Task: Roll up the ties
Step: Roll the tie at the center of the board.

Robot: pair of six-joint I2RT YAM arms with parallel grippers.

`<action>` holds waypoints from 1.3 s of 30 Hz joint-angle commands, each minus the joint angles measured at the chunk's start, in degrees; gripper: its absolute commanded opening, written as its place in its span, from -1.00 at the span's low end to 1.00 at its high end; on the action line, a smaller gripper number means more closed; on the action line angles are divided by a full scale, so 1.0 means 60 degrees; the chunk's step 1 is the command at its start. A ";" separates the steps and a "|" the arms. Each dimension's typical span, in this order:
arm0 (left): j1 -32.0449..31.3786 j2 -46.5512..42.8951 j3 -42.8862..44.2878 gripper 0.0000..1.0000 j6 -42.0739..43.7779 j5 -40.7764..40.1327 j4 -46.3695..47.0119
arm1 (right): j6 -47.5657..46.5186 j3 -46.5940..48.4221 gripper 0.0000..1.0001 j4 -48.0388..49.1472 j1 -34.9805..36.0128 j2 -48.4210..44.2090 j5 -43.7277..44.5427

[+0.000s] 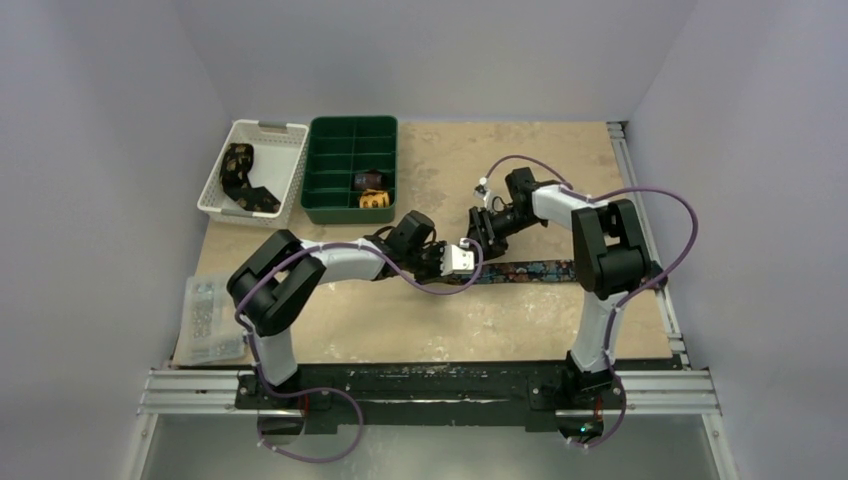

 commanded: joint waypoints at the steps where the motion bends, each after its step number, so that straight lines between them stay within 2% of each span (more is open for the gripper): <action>1: -0.0034 0.0636 -0.0151 -0.90 0.0302 -0.0629 -0.1272 | 0.0740 -0.0290 0.05 0.1019 0.0363 -0.0111 -0.0629; 11: -0.0034 0.0702 -0.0121 -0.89 0.0382 -0.0528 -0.1388 | 0.1104 -0.0885 0.01 0.2600 0.0831 0.0089 -0.0185; 13: -0.0034 0.0691 -0.0119 -0.89 0.0385 -0.0539 -0.1415 | 0.1064 -0.0904 -0.11 0.2585 0.0888 0.0149 -0.0190; 19: -0.0034 0.0723 -0.0063 -0.89 0.0277 -0.0593 -0.1447 | 0.0157 -0.0923 -0.73 0.1596 0.0885 0.0112 0.0018; 22: -0.0034 0.0755 -0.0041 -0.89 0.0228 -0.0587 -0.1453 | -0.0008 -0.0979 -0.93 0.1411 0.0878 0.0019 0.0135; 24: -0.0034 0.0778 -0.0012 -0.88 0.0211 -0.0605 -0.1476 | -0.0118 -0.0940 -1.00 0.1192 0.0878 0.0086 0.0134; 25: -0.0023 0.0796 0.0002 -0.88 0.0190 -0.0602 -0.1499 | -0.0193 -0.0881 -1.00 0.1044 0.0878 0.0106 0.0114; 26: -0.0019 0.0802 0.0021 -0.88 0.0187 -0.0609 -0.1527 | -0.0237 -0.0852 -0.88 0.0875 0.0858 0.0114 0.0086; 28: -0.0026 0.0804 0.0025 -0.88 0.0194 -0.0593 -0.1528 | -0.0492 -0.0863 -0.50 0.0758 0.0834 0.0018 0.0094; 29: -0.0022 0.0815 0.0025 -0.88 0.0195 -0.0588 -0.1522 | -0.0488 -0.0886 -0.42 0.0803 0.0821 -0.0075 0.0096; 31: -0.0027 0.0827 0.0036 -0.88 0.0206 -0.0585 -0.1539 | -0.0372 -0.0863 -0.35 0.0939 0.0818 -0.0092 0.0020; 33: -0.0021 0.0828 0.0053 -0.88 0.0206 -0.0594 -0.1554 | -0.0052 -0.0824 -0.38 0.1000 0.0818 -0.0026 -0.0196; 35: -0.0019 0.0847 0.0068 -0.88 0.0209 -0.0594 -0.1575 | 0.0080 -0.0883 -0.56 0.1234 0.0833 -0.0075 -0.0245; 37: -0.0019 0.0835 0.0087 -0.87 0.0196 -0.0605 -0.1602 | 0.0074 -0.0940 -0.94 0.1328 0.0831 -0.0119 -0.0246; 38: -0.0019 0.0858 0.0094 -0.86 0.0182 -0.0616 -0.1601 | -0.0031 -0.0960 -1.00 0.1206 0.0814 -0.0106 -0.0236; 39: -0.0023 0.0853 0.0086 -0.75 0.0129 -0.0625 -0.1584 | -0.0220 -0.0953 -1.00 0.1062 0.0813 -0.0087 -0.0165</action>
